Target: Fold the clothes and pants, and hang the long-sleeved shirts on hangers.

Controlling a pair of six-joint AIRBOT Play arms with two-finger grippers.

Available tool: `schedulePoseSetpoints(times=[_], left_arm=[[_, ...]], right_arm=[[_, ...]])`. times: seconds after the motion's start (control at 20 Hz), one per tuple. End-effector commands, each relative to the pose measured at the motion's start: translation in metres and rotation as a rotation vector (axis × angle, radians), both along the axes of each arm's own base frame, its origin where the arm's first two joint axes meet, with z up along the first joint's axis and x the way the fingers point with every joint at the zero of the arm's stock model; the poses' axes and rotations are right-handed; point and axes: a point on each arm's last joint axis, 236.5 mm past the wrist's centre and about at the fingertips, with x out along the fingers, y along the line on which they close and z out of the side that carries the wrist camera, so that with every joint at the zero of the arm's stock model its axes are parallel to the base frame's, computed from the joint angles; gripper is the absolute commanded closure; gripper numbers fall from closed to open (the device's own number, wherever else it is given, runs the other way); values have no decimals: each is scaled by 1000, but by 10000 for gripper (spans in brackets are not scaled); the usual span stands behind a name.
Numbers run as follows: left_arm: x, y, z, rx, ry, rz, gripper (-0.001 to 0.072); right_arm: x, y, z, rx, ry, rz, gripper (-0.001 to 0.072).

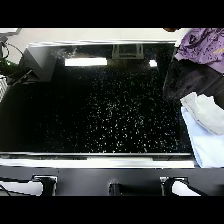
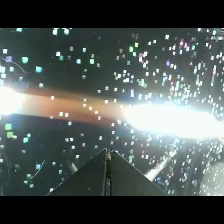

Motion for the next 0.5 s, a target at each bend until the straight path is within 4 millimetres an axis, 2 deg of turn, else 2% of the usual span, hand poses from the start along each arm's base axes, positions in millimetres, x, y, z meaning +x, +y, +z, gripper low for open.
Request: schedulePoseSetpoints(times=[0.0, 0.25, 0.45], left_arm=[[0, 1, 0, 1, -1, 1, 687], [0, 1, 0, 0, -1, 2, 687], [0, 1, 0, 1, -1, 1, 687]], right_arm=[[-38, -4, -27, -28, 158, 33, 684], [-60, 1, -52, -9, 254, 46, 683], [-77, 3, -59, -6, 326, 49, 683]])
